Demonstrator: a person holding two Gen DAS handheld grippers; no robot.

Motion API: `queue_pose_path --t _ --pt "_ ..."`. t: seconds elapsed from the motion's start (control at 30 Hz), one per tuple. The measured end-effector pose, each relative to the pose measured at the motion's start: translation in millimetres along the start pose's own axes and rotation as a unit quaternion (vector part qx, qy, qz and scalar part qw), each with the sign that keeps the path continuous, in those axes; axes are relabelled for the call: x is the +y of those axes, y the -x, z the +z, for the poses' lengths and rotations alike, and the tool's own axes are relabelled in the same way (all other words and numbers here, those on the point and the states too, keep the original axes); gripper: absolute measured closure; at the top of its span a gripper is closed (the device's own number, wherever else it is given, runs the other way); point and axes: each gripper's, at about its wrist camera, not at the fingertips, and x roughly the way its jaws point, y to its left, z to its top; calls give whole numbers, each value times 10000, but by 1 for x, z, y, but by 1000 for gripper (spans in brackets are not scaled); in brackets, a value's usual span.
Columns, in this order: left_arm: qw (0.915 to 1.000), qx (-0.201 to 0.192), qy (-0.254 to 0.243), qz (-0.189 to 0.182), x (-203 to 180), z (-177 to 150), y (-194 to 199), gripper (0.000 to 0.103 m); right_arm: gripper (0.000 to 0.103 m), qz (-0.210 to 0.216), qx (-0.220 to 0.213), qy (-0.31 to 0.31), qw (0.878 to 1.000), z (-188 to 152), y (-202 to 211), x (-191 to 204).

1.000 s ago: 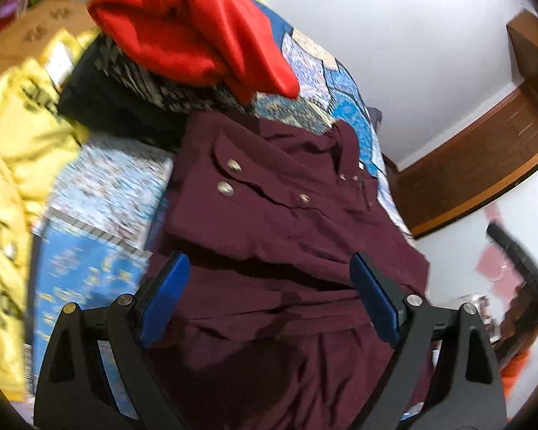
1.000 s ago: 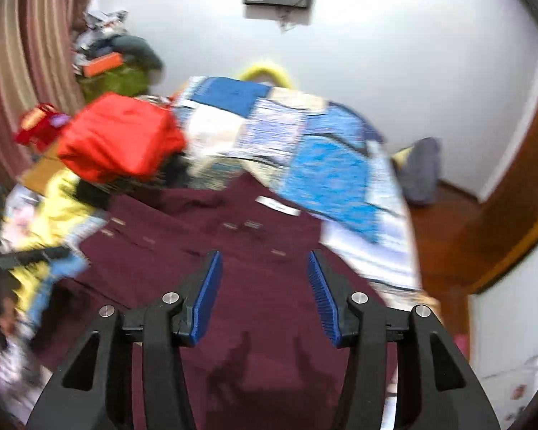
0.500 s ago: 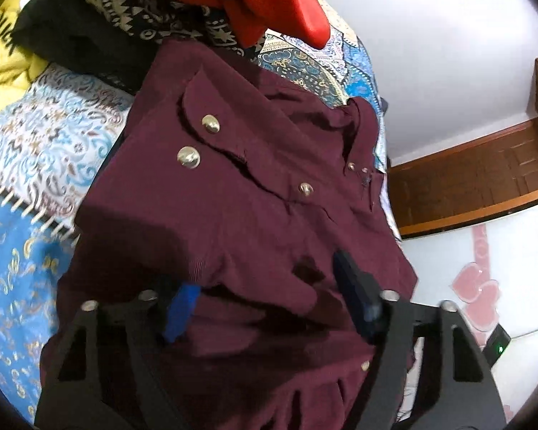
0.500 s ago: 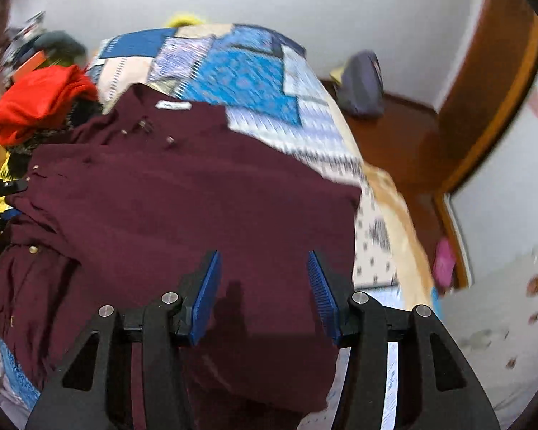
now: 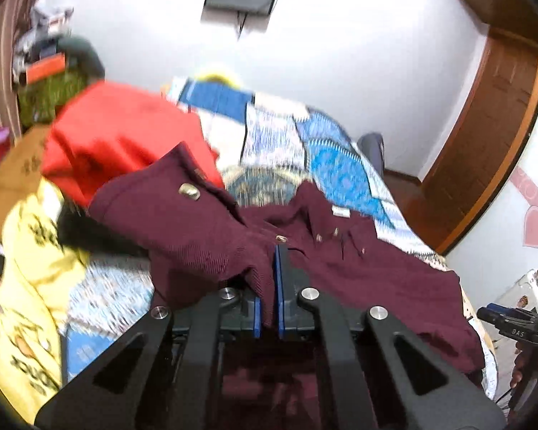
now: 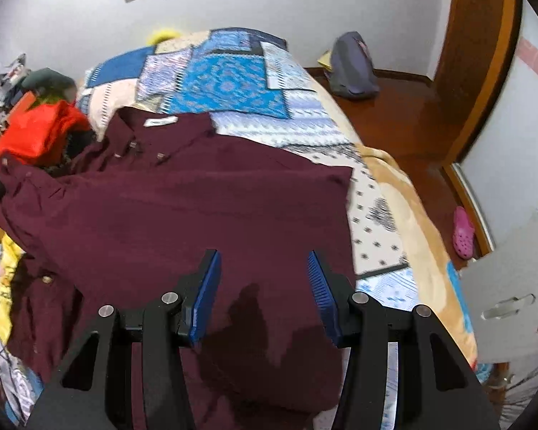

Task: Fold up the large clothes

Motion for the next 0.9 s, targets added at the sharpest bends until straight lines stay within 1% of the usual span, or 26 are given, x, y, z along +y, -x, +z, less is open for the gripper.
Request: queue_pose_path --t 0.07,0.13,0.2,0.27,0.33,0.43,0.5,0.57,0.63,0.7,0.77,0.9 --pt "9999 -41 -104 81 2 2 4 98 57 116 56 63 9999 -1 -6 8" --pt "9997 103 -149 166 9 -2 -2 96 57 155 184 177 9996 -5 -14 18" --pt "9988 344 -171 319 14 -10 -16 91 57 158 358 319 9987 -11 -25 28" --pt "9968 663 -156 429 24 -24 -29 90 57 144 513 431 9976 -17 -33 34" --pt "9942 964 -148 457 34 -37 -37 89 57 89 644 522 9965 -24 -41 37" --pt "9902 1281 -171 533 43 -54 -46 81 56 88 772 538 9955 -29 -47 35" --pt "9877 1444 -184 571 49 -64 -51 71 52 44 789 503 9956 -30 -50 33" --pt "9856 1627 -125 433 54 -74 -57 70 43 -46 757 464 9960 -32 -48 32" --pt "9840 1748 -6 333 59 -80 -60 70 43 -47 745 454 9962 -33 -46 31" --pt "9840 1755 51 296 60 -82 -58 69 43 -115 718 481 9962 -33 -42 31" --pt "9836 1780 25 297 59 -79 -55 68 43 -214 673 562 9959 -34 -38 33" --pt "9838 1779 3 240 58 -74 -44 62 43 -402 543 842 9942 -37 -23 40"
